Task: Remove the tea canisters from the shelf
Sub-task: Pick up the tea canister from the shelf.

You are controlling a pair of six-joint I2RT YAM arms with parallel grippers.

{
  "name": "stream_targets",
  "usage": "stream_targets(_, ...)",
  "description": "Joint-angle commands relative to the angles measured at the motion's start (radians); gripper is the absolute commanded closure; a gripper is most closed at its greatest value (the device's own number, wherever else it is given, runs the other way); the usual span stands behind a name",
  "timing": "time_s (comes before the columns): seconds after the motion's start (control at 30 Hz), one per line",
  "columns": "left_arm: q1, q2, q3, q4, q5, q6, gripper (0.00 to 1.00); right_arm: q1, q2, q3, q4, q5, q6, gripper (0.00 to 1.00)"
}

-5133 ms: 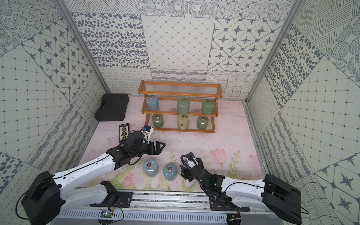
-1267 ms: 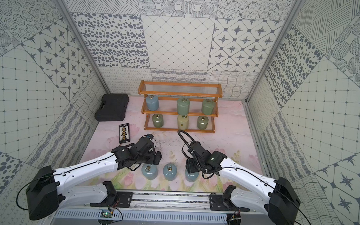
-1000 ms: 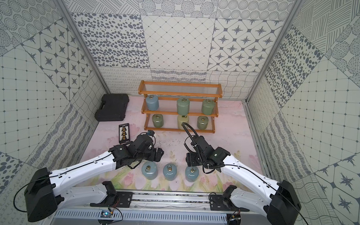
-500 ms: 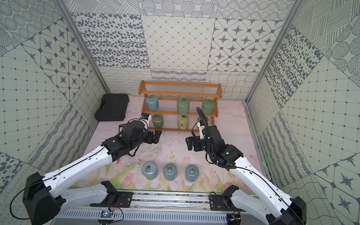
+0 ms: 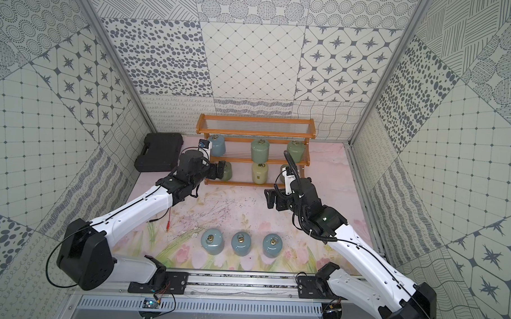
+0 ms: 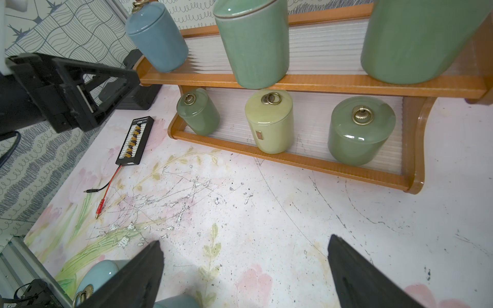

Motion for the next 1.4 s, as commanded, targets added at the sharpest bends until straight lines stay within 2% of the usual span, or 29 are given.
stream_targets(0.0,0.041,0.068,0.053,0.184,0.053,0.079,0.00,-0.006,0.011,-0.008,0.070,-0.002,-0.009,0.00)
stream_targets(0.3,0.086,0.188,0.135,0.238,0.110,0.085,0.00,-0.012,0.040,-0.005,0.079,-0.012,-0.004,0.00)
stream_targets(0.57,0.097,0.270,0.187,0.287,0.118,0.100,0.00,-0.017,0.062,-0.001,0.091,-0.018,0.003,0.00)
stream_targets(1.17,0.099,0.403,0.240,0.398,0.055,0.125,0.00,-0.025,0.090,0.001,0.098,-0.025,0.012,0.00)
stream_targets(1.37,0.099,0.424,0.244,0.420,0.065,0.125,0.12,-0.025,0.086,-0.008,0.097,-0.026,0.017,0.00)
